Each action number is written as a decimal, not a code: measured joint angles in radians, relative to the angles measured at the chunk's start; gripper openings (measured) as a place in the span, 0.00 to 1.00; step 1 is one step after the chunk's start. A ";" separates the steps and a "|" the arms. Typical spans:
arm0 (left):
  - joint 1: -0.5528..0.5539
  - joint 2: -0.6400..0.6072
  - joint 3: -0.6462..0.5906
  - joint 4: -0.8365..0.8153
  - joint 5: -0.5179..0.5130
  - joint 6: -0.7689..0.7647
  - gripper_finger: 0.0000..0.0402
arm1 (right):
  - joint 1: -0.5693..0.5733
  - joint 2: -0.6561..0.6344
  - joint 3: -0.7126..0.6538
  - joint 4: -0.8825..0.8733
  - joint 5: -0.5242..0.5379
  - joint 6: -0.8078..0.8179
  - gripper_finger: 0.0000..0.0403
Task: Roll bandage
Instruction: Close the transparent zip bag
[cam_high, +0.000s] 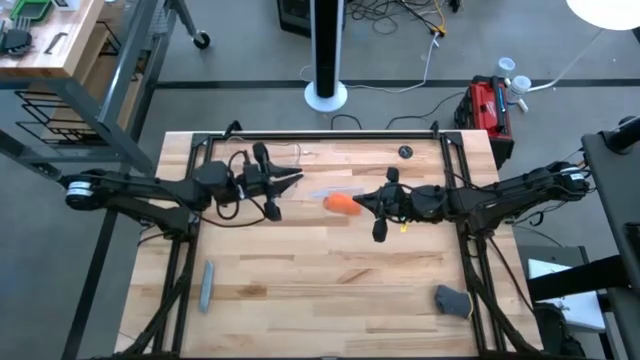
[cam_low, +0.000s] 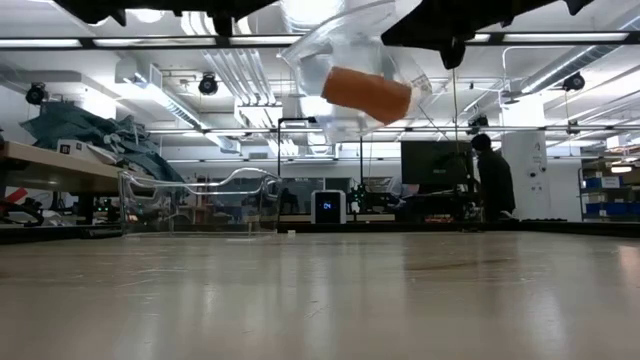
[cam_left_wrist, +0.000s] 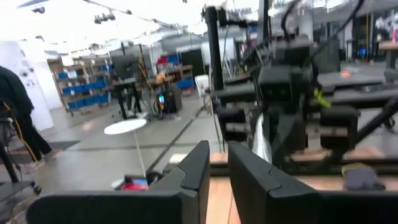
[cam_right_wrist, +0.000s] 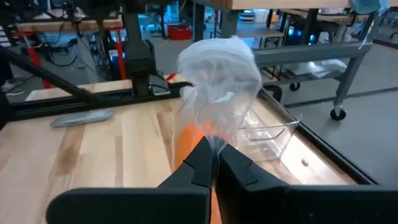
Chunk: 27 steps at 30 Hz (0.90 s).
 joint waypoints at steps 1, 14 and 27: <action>0.000 -0.001 0.000 -0.019 0.000 0.000 0.12 | 0.000 -0.001 0.000 0.002 0.000 -0.001 0.00; 0.000 -0.025 -0.068 0.075 0.164 -0.033 0.30 | 0.020 -0.054 0.000 0.101 0.001 -0.055 0.00; 0.003 0.054 -0.100 0.235 0.141 0.003 0.53 | 0.071 -0.080 -0.001 0.203 -0.004 -0.105 0.00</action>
